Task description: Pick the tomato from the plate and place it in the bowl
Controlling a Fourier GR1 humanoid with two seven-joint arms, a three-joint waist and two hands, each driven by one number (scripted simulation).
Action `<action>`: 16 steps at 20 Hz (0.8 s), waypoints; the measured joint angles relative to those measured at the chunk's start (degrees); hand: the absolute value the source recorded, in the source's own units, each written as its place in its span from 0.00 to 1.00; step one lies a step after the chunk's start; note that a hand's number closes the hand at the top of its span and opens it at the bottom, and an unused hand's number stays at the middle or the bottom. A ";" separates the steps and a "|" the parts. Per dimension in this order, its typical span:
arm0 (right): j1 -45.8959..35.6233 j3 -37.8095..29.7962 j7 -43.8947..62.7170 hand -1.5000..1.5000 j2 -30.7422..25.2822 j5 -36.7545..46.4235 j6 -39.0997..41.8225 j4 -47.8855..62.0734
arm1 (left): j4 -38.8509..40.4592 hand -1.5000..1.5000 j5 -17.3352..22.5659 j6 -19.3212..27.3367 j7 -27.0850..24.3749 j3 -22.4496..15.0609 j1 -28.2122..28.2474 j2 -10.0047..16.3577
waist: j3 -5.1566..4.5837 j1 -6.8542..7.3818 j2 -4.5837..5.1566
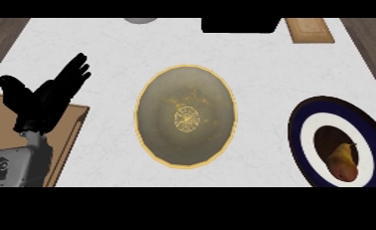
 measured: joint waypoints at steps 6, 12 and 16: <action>-11.40 10.07 18.66 1.00 0.64 -7.55 -6.91 -1.36 | -0.26 0.50 -1.04 0.20 -1.09 -1.03 1.16 -1.00 | -0.03 0.63 0.03; -27.90 22.21 29.53 1.00 4.56 -6.66 -14.84 2.29 | 1.27 0.50 -1.01 -0.14 -0.96 -0.63 -0.79 -0.55 | -0.02 0.93 0.07; -37.90 30.33 32.43 1.00 10.47 -0.96 -18.39 9.59 | 1.56 0.50 -1.69 0.47 -1.19 -1.60 -1.02 -1.77 | -0.01 1.27 0.09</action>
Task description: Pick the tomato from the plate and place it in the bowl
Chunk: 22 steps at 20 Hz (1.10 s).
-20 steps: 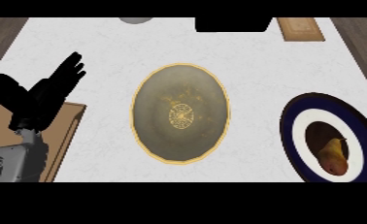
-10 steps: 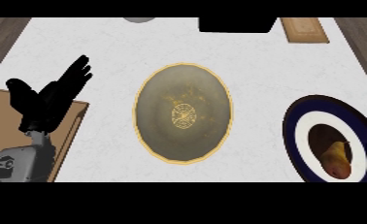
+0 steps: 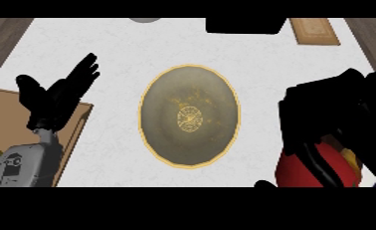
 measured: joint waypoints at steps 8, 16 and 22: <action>-9.62 8.35 -2.18 1.00 11.61 13.97 -4.58 19.57 | 0.88 0.50 0.08 -0.27 -0.39 0.86 -0.73 0.62 | 0.10 -0.19 0.15; -11.79 10.44 -13.12 1.00 22.25 22.48 -12.23 41.48 | 0.90 0.50 0.84 -1.50 -0.70 1.54 -0.30 1.33 | 0.17 -0.10 0.30; -15.61 11.55 -23.50 1.00 28.01 23.97 -18.39 60.57 | 0.11 0.50 0.74 -1.35 -0.14 0.94 -0.44 0.72 | 0.17 0.65 0.49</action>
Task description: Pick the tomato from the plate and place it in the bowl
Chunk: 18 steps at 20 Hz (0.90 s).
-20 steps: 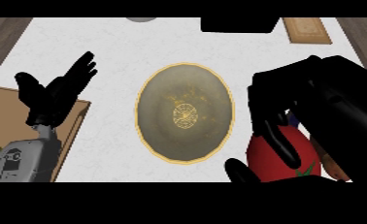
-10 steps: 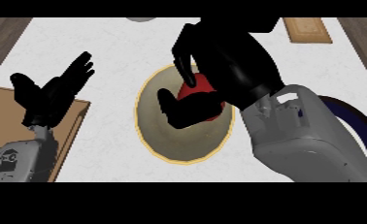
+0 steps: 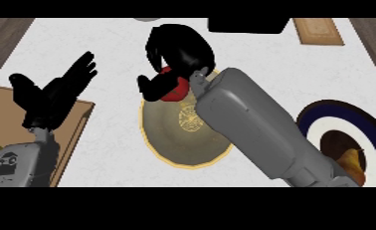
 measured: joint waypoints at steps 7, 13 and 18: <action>-0.20 -1.34 -5.11 0.00 1.75 -12.99 -9.57 13.54 | 0.69 0.50 -0.32 -0.31 0.07 -0.86 -1.73 -0.38 | 0.01 1.71 0.47; -4.02 0.99 -13.94 0.00 2.06 -22.41 -18.53 22.28 | 1.07 0.50 -0.97 -0.26 -0.23 -1.70 -2.24 -0.96 | 0.01 2.53 0.56; -6.91 1.80 -20.63 0.00 2.13 -24.89 -24.71 27.75 | 0.59 0.50 -0.59 -0.02 1.07 -1.00 -2.66 -0.52 | 0.02 1.69 0.34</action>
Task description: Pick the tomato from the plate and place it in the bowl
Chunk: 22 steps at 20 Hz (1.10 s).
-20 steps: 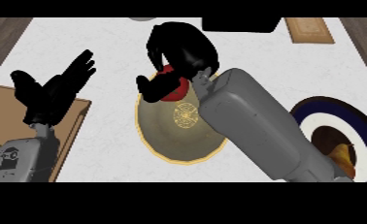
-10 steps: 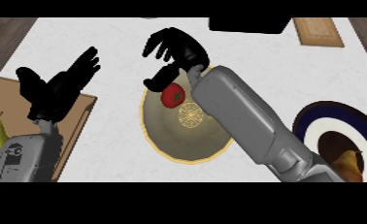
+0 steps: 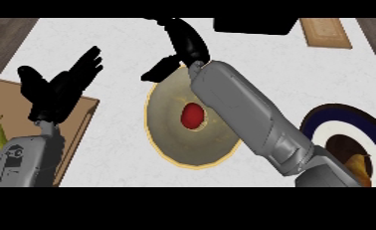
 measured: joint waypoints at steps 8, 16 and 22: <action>-0.83 -5.26 -5.38 0.00 -3.85 -0.44 -5.10 3.50 | -1.25 0.50 0.83 0.00 -0.09 1.49 2.63 0.49 | 0.02 -2.35 -0.58; 7.83 -8.80 -11.61 0.00 -17.00 -2.62 5.47 -9.68 | -1.95 0.50 0.86 0.67 0.43 2.79 4.13 1.01 | 0.06 -4.58 -1.18; 19.19 -12.69 -14.85 0.00 -27.42 -8.55 15.03 -26.99 | -3.02 0.50 0.89 0.72 0.09 3.23 5.97 1.07 | 0.06 -5.77 -1.52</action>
